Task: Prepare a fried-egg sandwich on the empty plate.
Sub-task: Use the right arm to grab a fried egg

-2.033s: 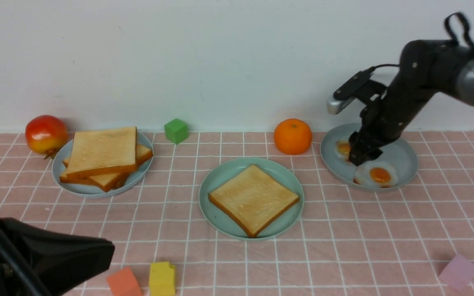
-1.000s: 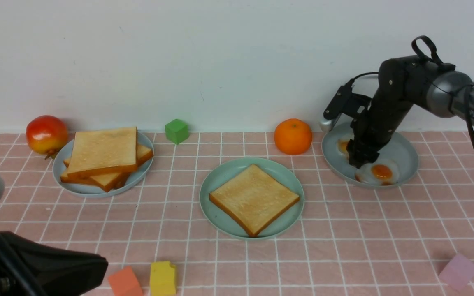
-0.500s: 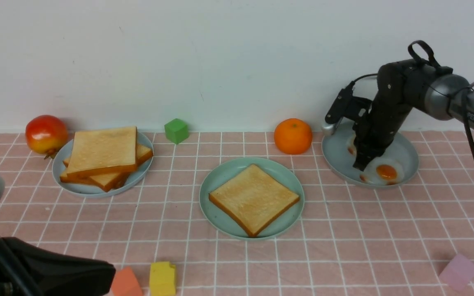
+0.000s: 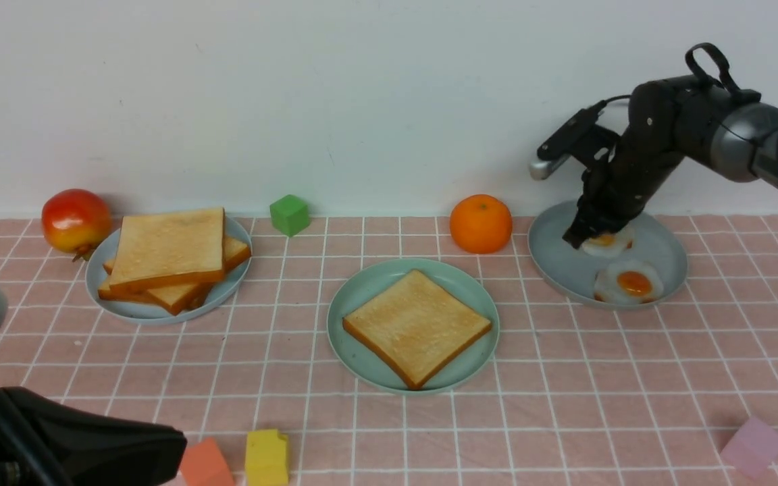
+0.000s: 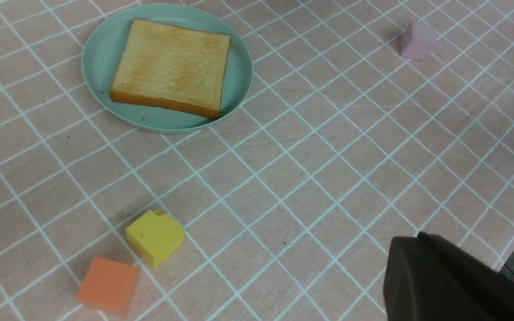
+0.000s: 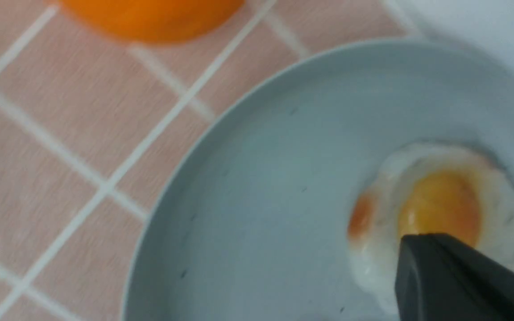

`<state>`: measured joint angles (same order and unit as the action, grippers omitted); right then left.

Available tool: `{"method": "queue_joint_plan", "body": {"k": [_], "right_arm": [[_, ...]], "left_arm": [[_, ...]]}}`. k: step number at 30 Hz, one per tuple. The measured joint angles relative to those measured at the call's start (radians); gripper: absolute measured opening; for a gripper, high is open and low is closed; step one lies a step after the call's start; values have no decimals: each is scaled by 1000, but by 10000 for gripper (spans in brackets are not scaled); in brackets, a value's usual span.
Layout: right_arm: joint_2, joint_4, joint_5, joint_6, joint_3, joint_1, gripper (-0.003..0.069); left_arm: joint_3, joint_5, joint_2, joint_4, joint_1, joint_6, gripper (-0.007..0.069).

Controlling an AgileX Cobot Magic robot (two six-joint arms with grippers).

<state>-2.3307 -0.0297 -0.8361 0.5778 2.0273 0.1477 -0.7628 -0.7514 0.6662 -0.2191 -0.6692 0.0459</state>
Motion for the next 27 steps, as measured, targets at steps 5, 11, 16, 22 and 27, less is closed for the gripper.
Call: {"method": "queue_joint_plan", "body": {"k": [5,11,16,22,27], "right_arm": [[-19,-3,12,-8,0,-1,185],[-52,52,45,-20,0,-8,299],[-70,98,82,-20,0,-8,279],[-72,77,91,-22,0,-8,239],[-72,68,77,-22,0,-8,237]], "left_arm": [[0,0,0,0,0,0,-13],[0,0,0,0,0,0,-13],[0,0,0,3,0,0,-13],[0,0,0,3,0,0,-11],[0,0,0,3,0,0,-8]]}}
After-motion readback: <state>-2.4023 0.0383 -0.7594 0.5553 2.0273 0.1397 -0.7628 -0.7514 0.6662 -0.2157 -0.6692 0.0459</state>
